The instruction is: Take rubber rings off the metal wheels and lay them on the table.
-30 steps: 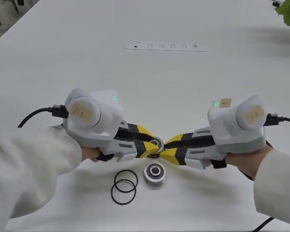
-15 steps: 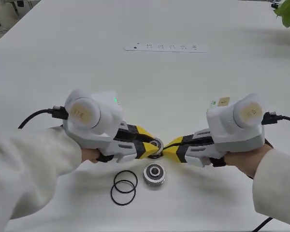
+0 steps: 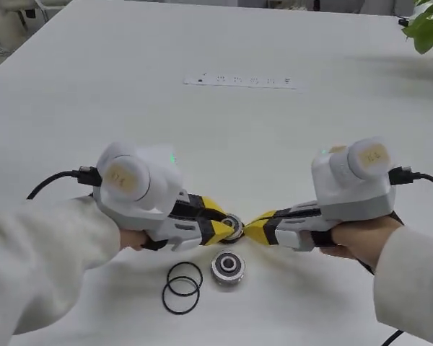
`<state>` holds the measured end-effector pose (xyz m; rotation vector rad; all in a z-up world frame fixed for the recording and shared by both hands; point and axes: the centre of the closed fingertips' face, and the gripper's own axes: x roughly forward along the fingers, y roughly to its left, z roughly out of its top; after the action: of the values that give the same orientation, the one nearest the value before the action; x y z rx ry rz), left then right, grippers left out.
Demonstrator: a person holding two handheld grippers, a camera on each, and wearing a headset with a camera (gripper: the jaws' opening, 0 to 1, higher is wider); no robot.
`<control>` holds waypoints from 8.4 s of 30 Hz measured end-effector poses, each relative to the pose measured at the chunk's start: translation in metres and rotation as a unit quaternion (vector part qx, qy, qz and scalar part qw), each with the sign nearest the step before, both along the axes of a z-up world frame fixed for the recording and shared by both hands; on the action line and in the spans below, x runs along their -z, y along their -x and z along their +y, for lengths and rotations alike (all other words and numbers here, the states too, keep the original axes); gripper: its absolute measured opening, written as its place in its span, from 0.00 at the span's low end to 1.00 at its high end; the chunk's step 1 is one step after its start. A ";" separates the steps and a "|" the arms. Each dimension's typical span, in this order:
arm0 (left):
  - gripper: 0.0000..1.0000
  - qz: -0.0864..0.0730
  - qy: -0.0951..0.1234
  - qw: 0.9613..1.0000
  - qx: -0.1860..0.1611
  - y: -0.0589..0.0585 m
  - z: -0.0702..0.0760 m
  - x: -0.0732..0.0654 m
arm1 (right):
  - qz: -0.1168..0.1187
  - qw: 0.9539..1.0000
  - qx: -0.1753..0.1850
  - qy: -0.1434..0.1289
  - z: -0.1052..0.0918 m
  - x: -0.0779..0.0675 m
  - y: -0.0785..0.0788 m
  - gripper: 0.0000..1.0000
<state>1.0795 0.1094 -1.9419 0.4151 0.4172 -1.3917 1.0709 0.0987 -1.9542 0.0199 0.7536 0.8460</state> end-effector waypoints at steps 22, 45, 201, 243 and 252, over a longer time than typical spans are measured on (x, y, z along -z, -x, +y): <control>0.08 -0.004 0.002 1.000 0.001 -0.001 0.000 -0.001 | 0.088 0.991 0.083 0.055 -0.006 0.005 -0.011 0.00; 0.08 -0.005 0.015 1.000 0.002 0.001 -0.001 0.000 | 0.083 0.991 0.089 -0.050 -0.002 -0.006 -0.006 0.00; 0.81 0.062 0.049 0.984 -0.162 0.082 0.156 -0.072 | 0.028 0.995 -0.056 -0.076 0.085 -0.068 0.037 0.00; 0.78 0.076 0.055 0.980 -0.175 0.083 0.159 -0.068 | 0.044 0.993 -0.101 0.035 0.088 -0.003 0.059 0.00; 0.78 0.077 0.055 0.980 -0.175 0.082 0.159 -0.068 | 0.040 0.992 -0.105 0.050 0.088 0.004 0.059 0.00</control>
<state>0.9973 0.2686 -1.8742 0.1335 0.5116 -1.0990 1.0120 0.1867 -1.9587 -0.1166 0.8841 1.0116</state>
